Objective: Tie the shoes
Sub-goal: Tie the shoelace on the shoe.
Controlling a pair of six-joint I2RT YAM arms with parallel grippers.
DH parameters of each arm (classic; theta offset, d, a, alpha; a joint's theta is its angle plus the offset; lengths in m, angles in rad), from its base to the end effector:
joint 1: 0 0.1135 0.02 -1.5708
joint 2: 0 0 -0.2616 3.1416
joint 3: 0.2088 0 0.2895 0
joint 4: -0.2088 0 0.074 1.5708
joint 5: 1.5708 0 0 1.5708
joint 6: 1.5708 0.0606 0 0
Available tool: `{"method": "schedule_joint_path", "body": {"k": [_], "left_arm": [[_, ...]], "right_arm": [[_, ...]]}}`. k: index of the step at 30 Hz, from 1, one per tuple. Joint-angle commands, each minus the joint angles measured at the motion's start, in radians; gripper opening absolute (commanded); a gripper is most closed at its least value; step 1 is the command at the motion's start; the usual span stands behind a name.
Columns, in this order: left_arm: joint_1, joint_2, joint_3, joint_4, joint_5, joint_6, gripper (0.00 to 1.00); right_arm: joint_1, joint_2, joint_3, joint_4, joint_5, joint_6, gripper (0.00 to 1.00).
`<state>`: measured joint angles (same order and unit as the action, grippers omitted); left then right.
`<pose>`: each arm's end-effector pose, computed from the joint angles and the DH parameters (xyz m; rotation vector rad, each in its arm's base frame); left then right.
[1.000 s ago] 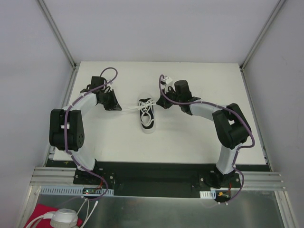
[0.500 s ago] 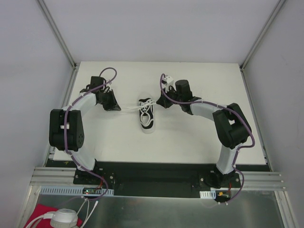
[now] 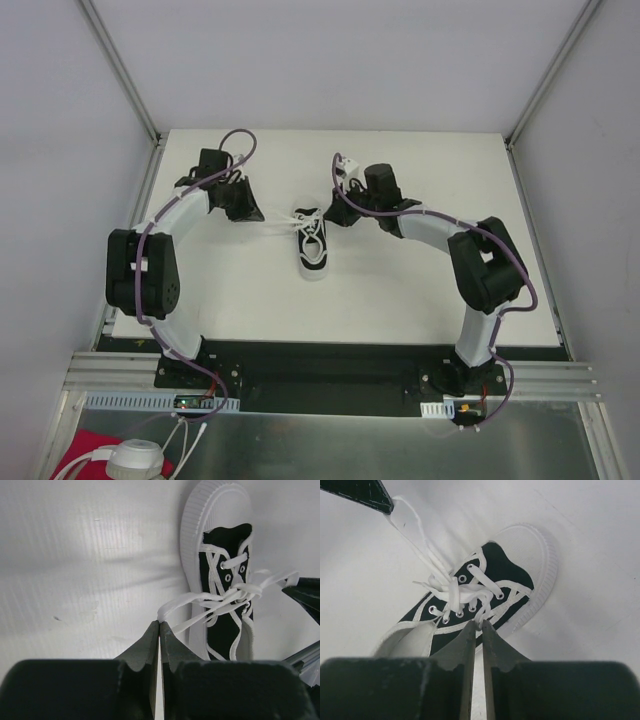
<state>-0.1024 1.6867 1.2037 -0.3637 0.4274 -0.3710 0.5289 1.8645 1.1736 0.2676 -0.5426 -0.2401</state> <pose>0.4098 -0.0674 0.1982 -0.1278 2.4430 -0.7309 0.3874 0.2627 0.1780 -1.0670 1.6930 0.7253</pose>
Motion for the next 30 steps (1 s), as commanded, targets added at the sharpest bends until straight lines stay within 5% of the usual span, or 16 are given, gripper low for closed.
{"method": "schedule_joint_path", "body": {"k": [1, 5, 8, 17, 30], "left_arm": [[-0.023, 0.018, 0.051, -0.018, 0.014, 0.004, 0.00], [-0.028, 0.025, 0.056, -0.018, 0.016, 0.007, 0.00], [-0.028, 0.030, 0.063, -0.020, 0.016, 0.007, 0.00], [-0.029, 0.044, 0.077, -0.018, 0.017, 0.007, 0.00], [-0.028, 0.054, 0.086, -0.017, 0.020, 0.006, 0.00]], "right_arm": [[0.008, -0.017, 0.041, -0.054, 0.021, -0.039, 0.20], [0.003, -0.059, 0.020, -0.079, 0.093, -0.068, 0.54], [0.002, -0.094, 0.020, -0.097, 0.134, -0.085, 0.60], [0.124, -0.142, 0.110, -0.263, 0.280, -0.272, 0.58], [0.246, 0.048, 0.343, -0.442, 0.343, -0.395, 0.49]]}}
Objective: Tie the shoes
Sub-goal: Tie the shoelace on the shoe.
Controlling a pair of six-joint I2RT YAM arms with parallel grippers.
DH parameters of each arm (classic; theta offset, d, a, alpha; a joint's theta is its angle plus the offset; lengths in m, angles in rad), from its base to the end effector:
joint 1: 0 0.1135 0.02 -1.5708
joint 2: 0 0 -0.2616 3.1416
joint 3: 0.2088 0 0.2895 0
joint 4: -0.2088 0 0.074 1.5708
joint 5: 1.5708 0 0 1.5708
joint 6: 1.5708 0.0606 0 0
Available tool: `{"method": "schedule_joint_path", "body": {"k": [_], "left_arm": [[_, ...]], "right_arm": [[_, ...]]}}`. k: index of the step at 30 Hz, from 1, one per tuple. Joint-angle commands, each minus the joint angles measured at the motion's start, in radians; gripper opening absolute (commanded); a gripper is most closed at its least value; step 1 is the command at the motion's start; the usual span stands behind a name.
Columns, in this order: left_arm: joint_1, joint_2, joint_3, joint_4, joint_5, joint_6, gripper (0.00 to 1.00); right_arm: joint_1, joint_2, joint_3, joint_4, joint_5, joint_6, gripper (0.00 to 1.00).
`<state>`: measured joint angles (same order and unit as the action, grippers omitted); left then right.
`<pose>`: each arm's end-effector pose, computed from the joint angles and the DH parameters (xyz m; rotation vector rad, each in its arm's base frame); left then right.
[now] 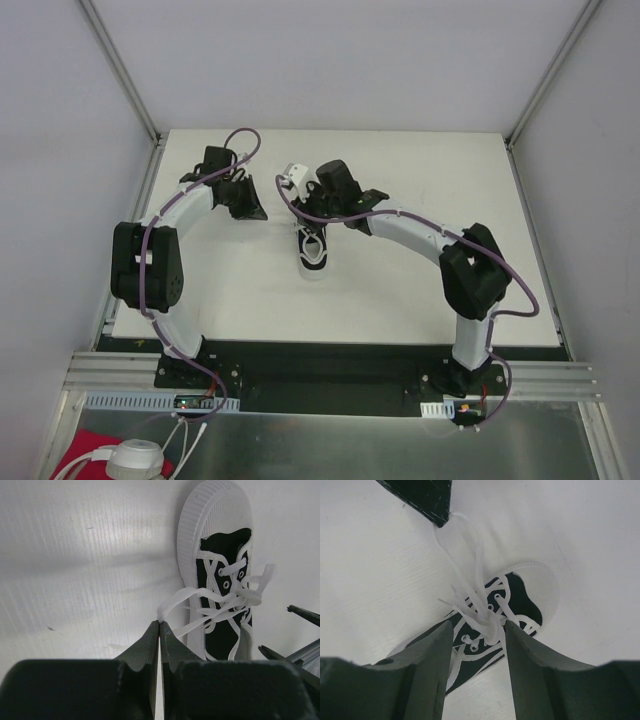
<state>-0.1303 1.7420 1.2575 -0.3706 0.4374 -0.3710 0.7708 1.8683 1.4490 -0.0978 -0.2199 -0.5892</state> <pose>0.4207 -0.0810 0.1952 -0.0920 2.4573 -0.7549 0.3463 0.3547 0.2373 -1.4170 1.5391 0.3396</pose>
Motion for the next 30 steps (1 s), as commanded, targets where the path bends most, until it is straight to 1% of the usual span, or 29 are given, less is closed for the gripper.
{"method": "schedule_joint_path", "body": {"k": [1, 13, 18, 21, 22, 24, 25, 27, 28, 30], "left_arm": [[0.000, 0.001, 0.031, -0.011, 0.011, 0.006, 0.00], [0.000, -0.001, 0.028, -0.011, 0.011, 0.007, 0.00], [0.000, -0.006, 0.026, -0.011, 0.011, 0.007, 0.00], [0.000, -0.007, 0.025, -0.011, 0.011, 0.009, 0.00], [0.000, -0.007, 0.025, -0.011, 0.011, 0.009, 0.00], [0.000, -0.009, 0.025, -0.011, 0.011, 0.010, 0.00], [0.000, -0.007, 0.026, -0.011, 0.011, 0.010, 0.00], [0.000, -0.009, 0.026, -0.010, 0.011, 0.010, 0.00], [0.000, -0.007, 0.026, -0.011, 0.011, 0.010, 0.00], [0.000, -0.009, 0.026, -0.011, 0.011, 0.012, 0.00]], "right_arm": [[0.005, 0.051, 0.071, -0.080, 0.014, -0.047, 0.49], [0.013, 0.078, 0.068, -0.094, -0.024, -0.040, 0.47], [0.016, 0.098, 0.085, -0.092, -0.035, -0.040, 0.41], [0.018, 0.107, 0.091, -0.094, -0.035, -0.037, 0.35], [0.018, 0.111, 0.091, -0.094, -0.035, -0.037, 0.30], [0.016, 0.112, 0.094, -0.092, -0.036, -0.035, 0.26], [0.018, 0.112, 0.093, -0.091, -0.036, -0.034, 0.20], [0.018, 0.111, 0.097, -0.091, -0.039, -0.029, 0.14], [0.019, 0.112, 0.097, -0.091, -0.042, -0.029, 0.07], [0.018, 0.109, 0.097, -0.088, -0.048, -0.020, 0.01]]}}
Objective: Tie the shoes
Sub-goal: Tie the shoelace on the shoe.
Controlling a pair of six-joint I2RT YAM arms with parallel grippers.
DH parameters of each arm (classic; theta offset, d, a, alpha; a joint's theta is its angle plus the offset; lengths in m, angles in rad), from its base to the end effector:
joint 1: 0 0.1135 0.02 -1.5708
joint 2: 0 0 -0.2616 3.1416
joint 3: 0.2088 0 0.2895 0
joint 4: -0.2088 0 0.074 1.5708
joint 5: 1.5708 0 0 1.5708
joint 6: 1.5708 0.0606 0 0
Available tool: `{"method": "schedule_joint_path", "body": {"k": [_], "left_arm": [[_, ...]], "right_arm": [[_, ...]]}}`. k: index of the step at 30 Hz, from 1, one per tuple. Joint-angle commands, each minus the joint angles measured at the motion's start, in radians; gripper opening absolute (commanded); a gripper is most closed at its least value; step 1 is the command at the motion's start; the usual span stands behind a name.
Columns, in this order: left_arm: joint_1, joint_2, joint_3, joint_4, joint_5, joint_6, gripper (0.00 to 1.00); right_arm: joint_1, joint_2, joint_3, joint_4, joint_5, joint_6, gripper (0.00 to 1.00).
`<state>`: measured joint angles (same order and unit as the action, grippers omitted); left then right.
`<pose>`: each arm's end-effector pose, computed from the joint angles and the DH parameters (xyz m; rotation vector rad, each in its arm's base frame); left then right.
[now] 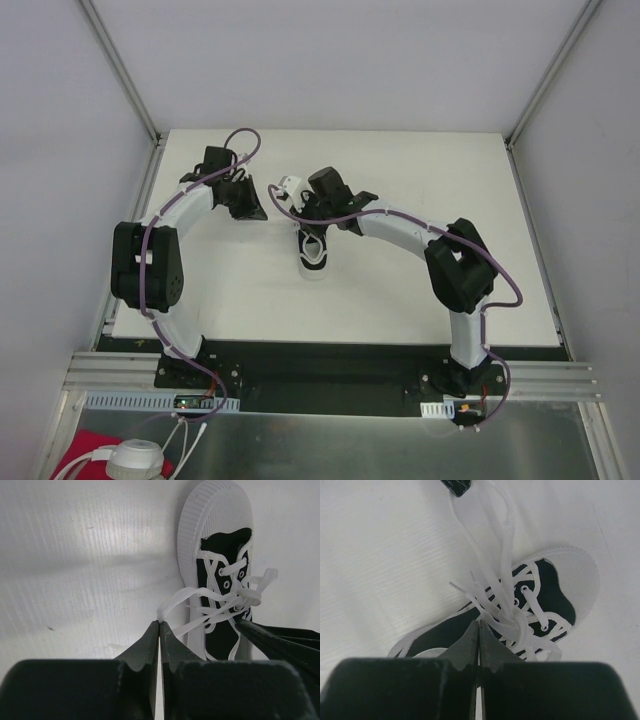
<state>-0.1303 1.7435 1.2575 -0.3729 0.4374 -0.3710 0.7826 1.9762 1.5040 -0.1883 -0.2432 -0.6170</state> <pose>0.4206 -0.0810 0.1944 -0.0933 2.4610 -0.7548 0.3496 0.3682 0.1970 -1.5374 1.6191 0.3616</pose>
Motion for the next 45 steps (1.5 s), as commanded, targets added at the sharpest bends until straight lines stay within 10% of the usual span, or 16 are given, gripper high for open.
{"method": "schedule_joint_path", "body": {"k": [1, 8, 14, 27, 39, 45], "left_arm": [[0.000, -0.010, 0.026, -0.009, 0.009, 0.012, 0.00], [0.001, -0.010, 0.022, -0.008, 0.007, 0.014, 0.00], [0.003, -0.012, 0.020, -0.008, 0.007, 0.015, 0.00], [0.004, -0.012, 0.017, -0.009, 0.009, 0.015, 0.00], [0.004, -0.016, 0.013, -0.009, 0.007, 0.015, 0.00], [0.005, -0.018, 0.011, -0.008, 0.007, 0.018, 0.00]], "right_arm": [[0.004, -0.002, 0.039, 0.004, -0.034, 0.011, 0.01], [0.000, -0.023, 0.022, 0.052, -0.103, 0.071, 0.01], [0.000, -0.010, 0.032, 0.081, -0.059, 0.094, 0.36], [0.015, 0.064, 0.058, 0.053, 0.036, 0.068, 0.49], [0.020, 0.055, 0.045, 0.059, 0.025, 0.074, 0.01], [0.018, 0.018, 0.019, 0.081, -0.005, 0.095, 0.01]]}}
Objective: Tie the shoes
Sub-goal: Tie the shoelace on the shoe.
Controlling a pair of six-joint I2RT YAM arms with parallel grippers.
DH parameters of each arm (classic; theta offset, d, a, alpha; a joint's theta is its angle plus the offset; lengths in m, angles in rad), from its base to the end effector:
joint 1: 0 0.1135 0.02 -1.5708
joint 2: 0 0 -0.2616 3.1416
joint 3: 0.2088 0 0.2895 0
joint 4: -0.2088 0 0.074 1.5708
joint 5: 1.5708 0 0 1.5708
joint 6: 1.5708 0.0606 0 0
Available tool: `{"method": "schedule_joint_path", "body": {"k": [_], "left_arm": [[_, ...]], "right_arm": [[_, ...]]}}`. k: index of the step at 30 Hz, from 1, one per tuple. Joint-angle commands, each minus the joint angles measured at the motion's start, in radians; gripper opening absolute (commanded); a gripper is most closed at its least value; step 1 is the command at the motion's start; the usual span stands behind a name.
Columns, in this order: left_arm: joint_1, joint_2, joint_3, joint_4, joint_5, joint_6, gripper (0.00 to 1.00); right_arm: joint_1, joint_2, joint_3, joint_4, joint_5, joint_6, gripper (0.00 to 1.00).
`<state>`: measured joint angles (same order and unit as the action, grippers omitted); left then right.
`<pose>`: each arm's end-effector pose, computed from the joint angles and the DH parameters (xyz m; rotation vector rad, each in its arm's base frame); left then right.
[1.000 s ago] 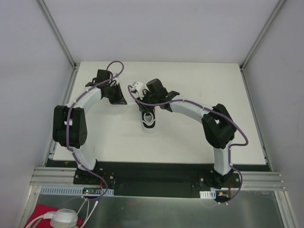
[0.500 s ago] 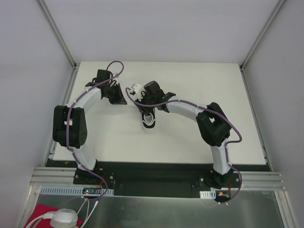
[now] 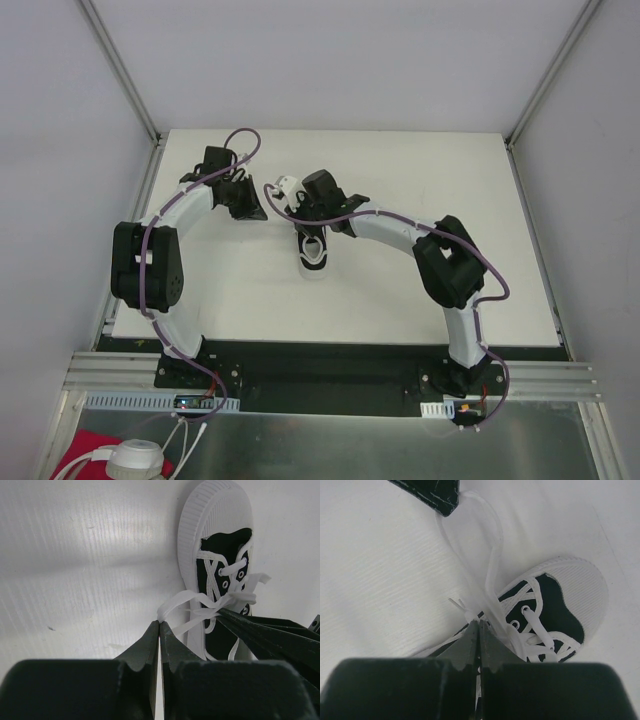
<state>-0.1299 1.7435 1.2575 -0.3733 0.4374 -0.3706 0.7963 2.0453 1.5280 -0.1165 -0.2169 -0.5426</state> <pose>0.4206 -0.0808 0.1944 -0.0935 2.4613 -0.7545 0.3562 0.3827 0.1794 -1.4669 1.6575 0.3802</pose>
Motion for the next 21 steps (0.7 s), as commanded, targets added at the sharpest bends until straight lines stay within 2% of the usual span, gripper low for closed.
{"method": "schedule_joint_path", "body": {"k": [1, 12, 21], "left_arm": [[0.004, -0.016, 0.011, -0.009, 0.007, 0.018, 0.00], [0.004, -0.015, 0.014, -0.007, 0.011, 0.018, 0.00], [0.004, -0.015, 0.013, -0.007, 0.009, 0.019, 0.00]], "right_arm": [[0.004, -0.063, -0.009, 0.015, -0.045, 0.024, 0.01], [0.004, -0.089, -0.012, 0.041, -0.124, 0.076, 0.07], [0.012, -0.071, -0.002, 0.052, -0.187, 0.099, 0.02]]}}
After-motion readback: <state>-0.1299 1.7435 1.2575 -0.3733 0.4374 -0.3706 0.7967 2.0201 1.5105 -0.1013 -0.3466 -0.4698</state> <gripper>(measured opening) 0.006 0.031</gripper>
